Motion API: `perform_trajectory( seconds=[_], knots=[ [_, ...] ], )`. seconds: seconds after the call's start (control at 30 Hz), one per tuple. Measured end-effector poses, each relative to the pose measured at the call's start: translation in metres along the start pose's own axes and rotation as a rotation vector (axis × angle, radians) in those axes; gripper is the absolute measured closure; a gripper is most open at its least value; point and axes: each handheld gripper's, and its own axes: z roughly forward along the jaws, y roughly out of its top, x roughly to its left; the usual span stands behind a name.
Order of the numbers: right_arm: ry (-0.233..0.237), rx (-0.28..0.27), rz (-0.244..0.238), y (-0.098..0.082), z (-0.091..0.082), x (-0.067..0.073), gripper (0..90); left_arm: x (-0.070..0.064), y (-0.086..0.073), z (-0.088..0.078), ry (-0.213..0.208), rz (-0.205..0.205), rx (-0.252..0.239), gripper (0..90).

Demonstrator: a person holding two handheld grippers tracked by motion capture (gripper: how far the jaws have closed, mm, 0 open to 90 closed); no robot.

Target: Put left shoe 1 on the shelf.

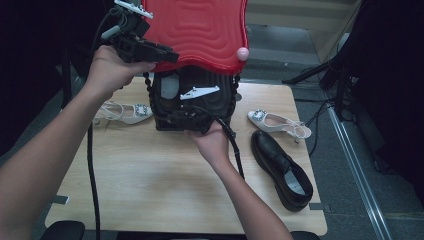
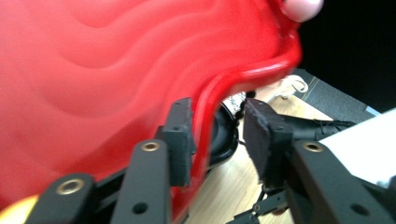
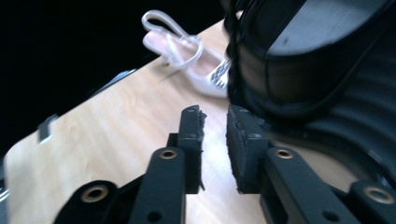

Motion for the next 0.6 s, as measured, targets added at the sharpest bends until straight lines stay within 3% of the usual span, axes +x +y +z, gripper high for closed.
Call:
perform_trajectory(
  seconds=[0.03,0.07,0.17,0.4,0.47,0.6],
  knots=[
    [0.014,0.005,-0.005,-0.004,-0.003,-0.001,69.3,-0.002,-0.002,-0.001,-0.007,-0.005,0.003,55.2],
    [0.022,-0.003,-0.041,-0.011,-0.009,-0.001,63.3,-0.004,-0.006,-0.002,-0.011,-0.007,0.007,51.8],
    [0.026,-0.001,-0.062,-0.021,-0.019,-0.002,58.1,-0.006,-0.015,-0.004,-0.027,-0.018,0.012,47.6],
    [0.04,0.012,-0.023,-0.04,-0.037,-0.01,54.3,-0.008,-0.035,-0.005,-0.014,-0.026,0.019,43.8],
    [0.036,0.017,0.001,-0.05,-0.046,-0.014,51.9,-0.009,-0.045,-0.004,-0.027,-0.028,0.027,43.6],
    [0.03,0.024,0.004,-0.061,-0.056,-0.016,51.6,-0.011,-0.056,-0.003,-0.041,-0.025,0.027,42.9]
  ],
)
